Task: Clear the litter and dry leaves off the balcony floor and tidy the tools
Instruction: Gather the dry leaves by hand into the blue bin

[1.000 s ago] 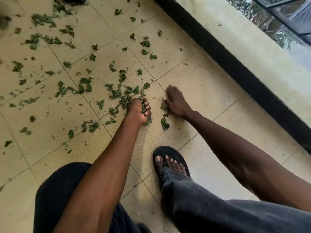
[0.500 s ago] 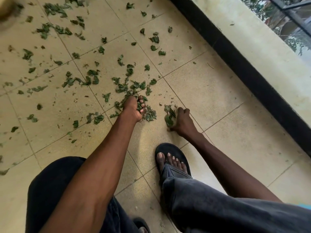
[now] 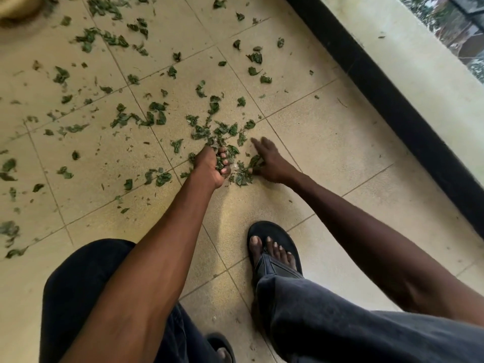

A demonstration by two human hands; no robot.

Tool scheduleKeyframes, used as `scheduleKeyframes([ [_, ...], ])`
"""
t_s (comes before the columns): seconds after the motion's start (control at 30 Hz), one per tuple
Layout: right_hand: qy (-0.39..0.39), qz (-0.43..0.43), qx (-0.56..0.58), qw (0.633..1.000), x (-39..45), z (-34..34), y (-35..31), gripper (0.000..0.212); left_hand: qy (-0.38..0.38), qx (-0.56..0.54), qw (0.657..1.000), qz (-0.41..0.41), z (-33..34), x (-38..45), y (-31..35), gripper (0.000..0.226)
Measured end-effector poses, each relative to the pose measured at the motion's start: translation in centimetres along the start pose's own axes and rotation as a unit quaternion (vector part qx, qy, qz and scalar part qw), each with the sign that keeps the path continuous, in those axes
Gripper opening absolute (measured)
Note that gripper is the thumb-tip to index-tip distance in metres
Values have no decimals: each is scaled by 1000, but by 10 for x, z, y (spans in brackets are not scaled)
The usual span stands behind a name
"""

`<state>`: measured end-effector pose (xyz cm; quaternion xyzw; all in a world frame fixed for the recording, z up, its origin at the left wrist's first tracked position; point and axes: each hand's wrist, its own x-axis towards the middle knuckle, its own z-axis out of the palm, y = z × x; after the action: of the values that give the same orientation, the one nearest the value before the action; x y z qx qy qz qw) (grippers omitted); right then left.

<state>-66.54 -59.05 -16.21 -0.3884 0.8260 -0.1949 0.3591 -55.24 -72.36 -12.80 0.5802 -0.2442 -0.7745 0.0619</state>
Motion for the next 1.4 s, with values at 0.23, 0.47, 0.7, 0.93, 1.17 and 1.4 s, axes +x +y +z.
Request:
scheduleKeyframes([
  [0.23,0,-255,-255,933,-31,27,24,51,27,29,999,-27,-1,-8,-12,37],
  [0.47,168,-101,-109,975,-18,-11,34,29,39,54,997,-47,-8,-13,-28,29],
  [0.7,178,-56,137,973,-25,5,-68,25,-39,9,998,-54,-3,-19,-24,55],
  [0.93,124,-127,34,984,-20,34,-106,22,-26,-84,994,-63,-17,-16,-3,49],
  [1.17,-108,-70,17,992,11,10,-128,16,37,-82,995,-31,-40,-1,4,17],
  [1.4,-13,92,-16,995,80,-45,-75,114,100,-153,983,5,-75,9,28,37],
])
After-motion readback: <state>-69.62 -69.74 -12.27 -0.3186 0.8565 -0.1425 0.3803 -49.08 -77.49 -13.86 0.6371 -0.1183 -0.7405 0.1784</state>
